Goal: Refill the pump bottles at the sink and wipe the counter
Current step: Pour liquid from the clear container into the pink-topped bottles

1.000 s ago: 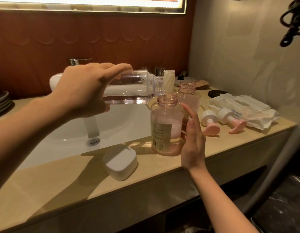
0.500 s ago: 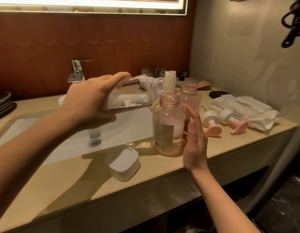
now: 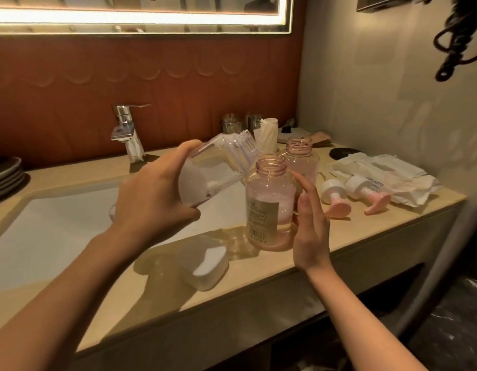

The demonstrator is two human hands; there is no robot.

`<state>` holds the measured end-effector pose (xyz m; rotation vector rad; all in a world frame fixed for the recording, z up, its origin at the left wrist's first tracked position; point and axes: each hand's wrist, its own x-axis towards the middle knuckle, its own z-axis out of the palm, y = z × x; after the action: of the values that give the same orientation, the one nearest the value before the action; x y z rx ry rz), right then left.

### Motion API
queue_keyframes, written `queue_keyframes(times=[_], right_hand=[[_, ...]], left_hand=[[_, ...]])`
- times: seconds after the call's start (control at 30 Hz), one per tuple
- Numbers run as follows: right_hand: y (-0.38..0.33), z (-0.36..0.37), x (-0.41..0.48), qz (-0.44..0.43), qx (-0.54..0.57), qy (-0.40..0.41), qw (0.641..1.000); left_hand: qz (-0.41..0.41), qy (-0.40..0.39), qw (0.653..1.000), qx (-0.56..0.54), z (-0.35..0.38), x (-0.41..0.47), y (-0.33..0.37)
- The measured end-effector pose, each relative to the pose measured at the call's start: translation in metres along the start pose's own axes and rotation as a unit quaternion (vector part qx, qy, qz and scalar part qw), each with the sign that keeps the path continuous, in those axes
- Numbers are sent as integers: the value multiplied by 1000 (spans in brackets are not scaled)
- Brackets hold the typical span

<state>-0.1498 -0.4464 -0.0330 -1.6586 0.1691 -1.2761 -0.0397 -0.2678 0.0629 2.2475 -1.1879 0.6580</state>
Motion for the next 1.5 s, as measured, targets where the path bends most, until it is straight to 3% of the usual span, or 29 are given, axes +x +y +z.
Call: queue_keyframes(times=[0.27,0.53,0.67,0.77,0.9,1.2,1.33,1.5], right_hand=[[-5,1,-3,22,-60,4,998],[-31,-23,17,-35,-77,116,990],[-49,-36,30,2,-150,18,989],[-56,-26,27,20,-306,-83,948],[-55,-8,22,47,-388,-103,915],[-37,5,18,50,-383,11,922],[-32,3,15,40,-395,13,918],[-34,-17,35,32,-223,117,967]], left_hand=[[-62,15,980,-187,-11,-4,3],[-79,22,975,-204,-15,-13,0],[-80,26,975,-206,-15,-14,-3],[-72,23,976,-205,-15,-15,-2],[-76,17,975,-208,-15,-16,0],[-72,18,977,-202,-19,-22,-7],[-66,13,978,-197,-20,-22,-11],[-78,14,977,-200,-21,-23,-14]])
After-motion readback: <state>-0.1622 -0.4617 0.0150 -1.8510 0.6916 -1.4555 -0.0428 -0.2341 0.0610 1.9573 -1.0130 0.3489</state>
